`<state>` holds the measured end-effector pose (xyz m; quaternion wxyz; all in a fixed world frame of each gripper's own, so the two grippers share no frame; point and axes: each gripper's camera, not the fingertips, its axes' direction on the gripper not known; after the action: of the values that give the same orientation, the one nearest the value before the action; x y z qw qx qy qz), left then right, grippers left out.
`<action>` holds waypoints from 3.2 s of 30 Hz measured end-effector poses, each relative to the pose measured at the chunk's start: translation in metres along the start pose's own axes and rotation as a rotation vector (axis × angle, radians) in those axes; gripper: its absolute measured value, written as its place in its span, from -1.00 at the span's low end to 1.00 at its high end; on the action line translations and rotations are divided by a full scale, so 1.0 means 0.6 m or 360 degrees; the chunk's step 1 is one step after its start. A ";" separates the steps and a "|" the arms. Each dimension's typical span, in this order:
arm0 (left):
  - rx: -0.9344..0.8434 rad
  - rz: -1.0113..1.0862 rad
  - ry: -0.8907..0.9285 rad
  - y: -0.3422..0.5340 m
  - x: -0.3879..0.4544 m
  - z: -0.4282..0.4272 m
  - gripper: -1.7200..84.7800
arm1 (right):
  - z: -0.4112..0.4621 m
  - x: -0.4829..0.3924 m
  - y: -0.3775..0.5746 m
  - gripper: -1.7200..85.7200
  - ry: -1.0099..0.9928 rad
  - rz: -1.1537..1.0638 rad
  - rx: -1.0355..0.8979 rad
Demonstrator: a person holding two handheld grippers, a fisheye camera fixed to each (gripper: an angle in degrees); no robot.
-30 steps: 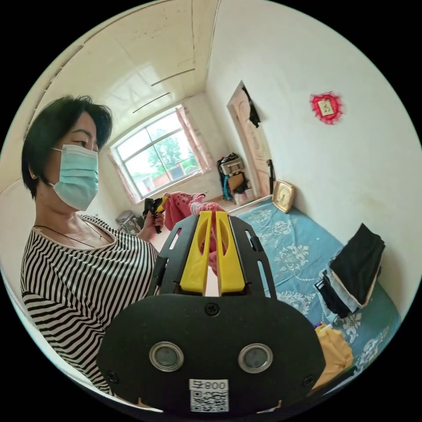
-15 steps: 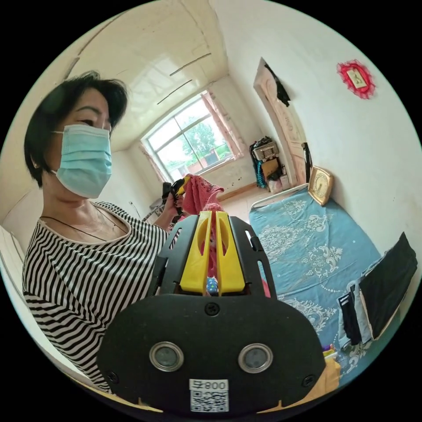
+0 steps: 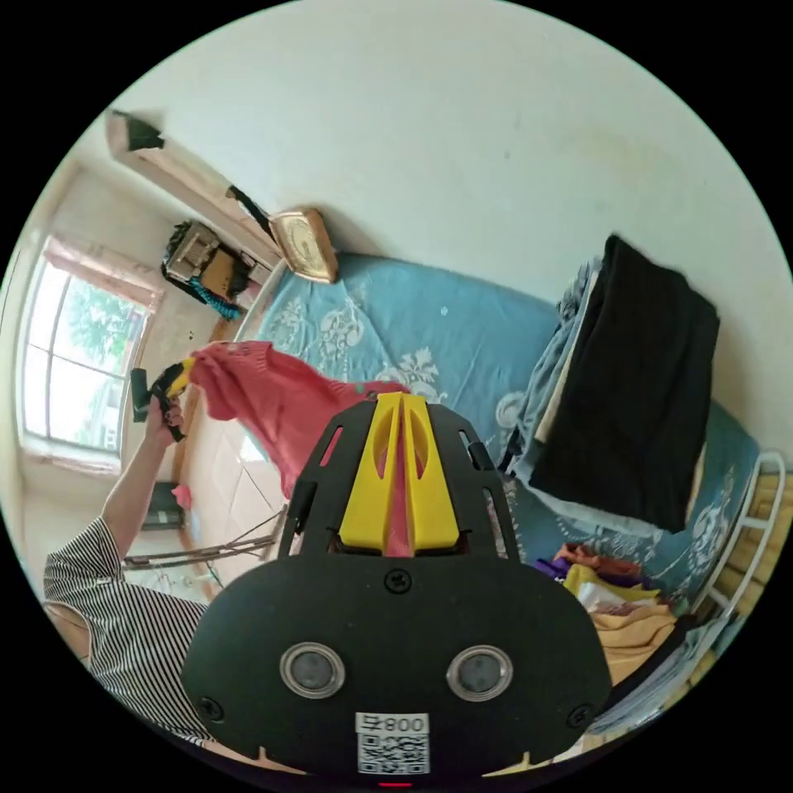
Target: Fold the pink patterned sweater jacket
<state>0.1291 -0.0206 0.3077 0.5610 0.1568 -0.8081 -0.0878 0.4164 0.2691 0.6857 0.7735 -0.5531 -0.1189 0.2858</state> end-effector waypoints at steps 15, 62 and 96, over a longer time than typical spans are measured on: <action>-0.0935 -0.0543 -0.0372 -0.026 -0.241 0.198 -0.74 | 0.454 0.028 0.130 -0.94 -0.0171 0.0755 -0.0692; -0.0406 -0.0120 -0.0717 -0.550 -0.255 0.134 -0.80 | 0.805 -0.130 -0.326 -0.93 0.0586 0.0398 -0.0295; -0.0513 0.0402 -0.0523 -0.747 -0.129 0.521 -0.80 | 0.888 -0.079 -0.342 -0.96 0.0345 0.0424 -0.0091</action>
<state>-0.0686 -0.4232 -0.0138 0.4464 -0.0531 -0.8771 -0.1689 0.1751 0.6156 1.0733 0.7211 -0.6133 0.0316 0.3209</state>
